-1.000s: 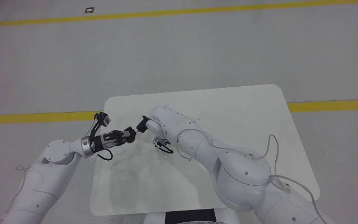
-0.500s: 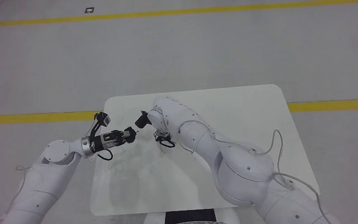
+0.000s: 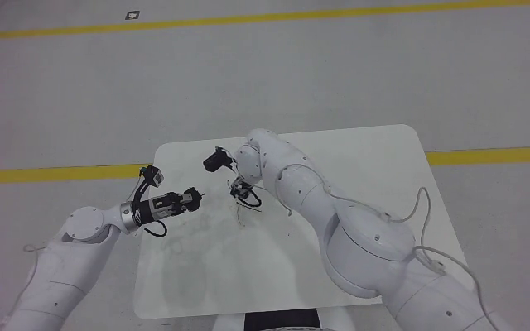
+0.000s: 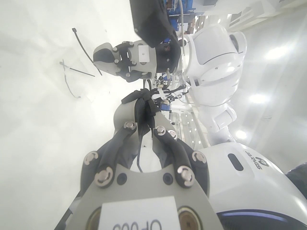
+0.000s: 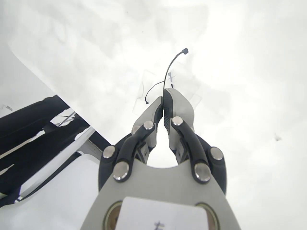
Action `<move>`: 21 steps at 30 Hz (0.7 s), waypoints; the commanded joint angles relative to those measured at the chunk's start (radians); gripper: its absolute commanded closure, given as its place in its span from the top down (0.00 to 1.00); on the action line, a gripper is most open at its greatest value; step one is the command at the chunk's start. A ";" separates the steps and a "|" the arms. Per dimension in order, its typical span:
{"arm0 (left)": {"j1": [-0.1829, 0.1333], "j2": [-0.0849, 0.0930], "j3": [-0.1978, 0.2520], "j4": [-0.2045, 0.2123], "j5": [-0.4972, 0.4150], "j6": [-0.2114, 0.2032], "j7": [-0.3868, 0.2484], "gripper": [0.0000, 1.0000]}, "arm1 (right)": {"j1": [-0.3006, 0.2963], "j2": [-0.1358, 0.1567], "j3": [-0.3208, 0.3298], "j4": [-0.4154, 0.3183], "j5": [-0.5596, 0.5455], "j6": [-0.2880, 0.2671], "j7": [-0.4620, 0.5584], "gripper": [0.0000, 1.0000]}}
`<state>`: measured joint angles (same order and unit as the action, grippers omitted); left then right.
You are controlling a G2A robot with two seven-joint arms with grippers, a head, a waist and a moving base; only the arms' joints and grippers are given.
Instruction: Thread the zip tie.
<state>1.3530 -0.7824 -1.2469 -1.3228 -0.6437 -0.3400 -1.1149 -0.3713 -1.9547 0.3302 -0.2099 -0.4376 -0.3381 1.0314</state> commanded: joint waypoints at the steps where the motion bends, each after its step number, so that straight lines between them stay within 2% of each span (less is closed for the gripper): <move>1: 0.000 0.000 0.000 0.000 0.000 0.000 0.000 0.00 | 0.004 0.008 0.017 0.003 0.020 -0.002 -0.039 0.00; 14: 0.000 0.000 0.000 0.000 0.000 0.000 0.000 0.00 | 0.005 0.011 0.024 0.002 0.029 -0.002 -0.055 0.00; 21: 0.000 0.000 0.000 0.000 0.000 0.000 0.000 0.00 | 0.010 0.032 0.054 -0.001 0.034 0.099 -0.143 0.00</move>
<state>1.3530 -0.7824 -1.2469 -1.3228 -0.6437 -0.3400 -1.1149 -0.3616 -1.9259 0.3807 -0.2074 -0.4034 -0.2511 0.8940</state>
